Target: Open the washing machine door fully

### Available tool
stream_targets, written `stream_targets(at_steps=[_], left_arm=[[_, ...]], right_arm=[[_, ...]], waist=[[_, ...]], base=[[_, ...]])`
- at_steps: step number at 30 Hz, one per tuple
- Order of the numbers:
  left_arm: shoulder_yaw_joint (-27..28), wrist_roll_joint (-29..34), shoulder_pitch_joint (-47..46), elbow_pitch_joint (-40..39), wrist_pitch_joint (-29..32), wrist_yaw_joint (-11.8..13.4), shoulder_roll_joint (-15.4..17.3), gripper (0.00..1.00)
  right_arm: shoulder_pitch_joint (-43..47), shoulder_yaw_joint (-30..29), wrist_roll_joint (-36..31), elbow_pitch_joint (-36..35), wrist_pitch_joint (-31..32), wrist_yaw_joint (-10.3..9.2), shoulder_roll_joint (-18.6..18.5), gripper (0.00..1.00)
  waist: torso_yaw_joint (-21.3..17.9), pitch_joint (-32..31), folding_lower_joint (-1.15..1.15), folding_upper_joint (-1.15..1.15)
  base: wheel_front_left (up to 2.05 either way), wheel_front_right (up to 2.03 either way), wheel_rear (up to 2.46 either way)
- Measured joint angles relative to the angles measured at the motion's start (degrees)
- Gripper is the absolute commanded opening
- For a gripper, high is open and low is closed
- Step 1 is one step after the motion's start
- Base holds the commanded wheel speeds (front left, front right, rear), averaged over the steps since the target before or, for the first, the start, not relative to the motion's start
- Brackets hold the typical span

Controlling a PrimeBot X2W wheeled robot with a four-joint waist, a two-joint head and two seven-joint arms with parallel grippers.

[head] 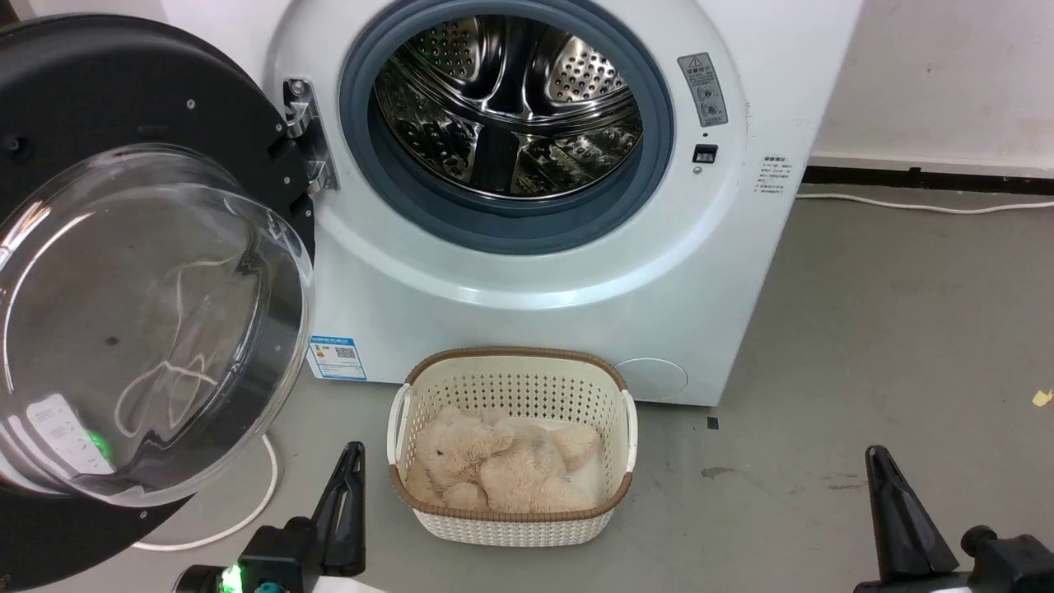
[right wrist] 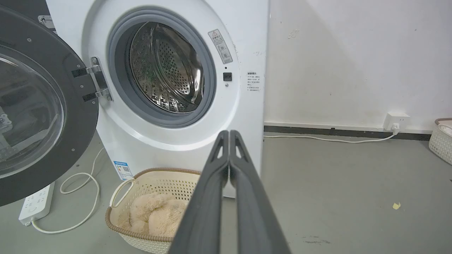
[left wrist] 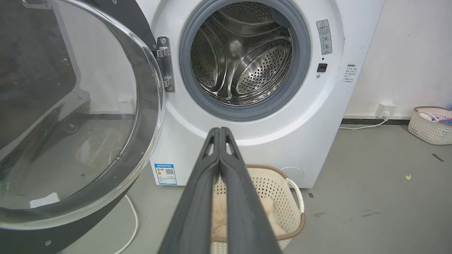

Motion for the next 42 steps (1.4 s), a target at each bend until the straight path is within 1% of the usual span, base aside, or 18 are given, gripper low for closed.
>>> stream_targets(at_steps=[7,42], left_arm=[[0.81,0.45,-0.01,-0.10,0.75,-0.13,-0.19,0.00],[4.46,3.54,-0.75,-0.97,5.26,-2.54,-1.87,0.00]], right_arm=[[-0.13,0.18,-0.43,0.01,0.77,0.00,0.00,0.00],[-2.48,1.24,-2.27,0.15,5.38,0.00,0.00,0.00]], waist=[[0.02,0.07,0.00,0.00],[0.11,0.45,0.00,0.00]], base=[[0.00,0.00,0.00],[0.00,0.00,0.00]])
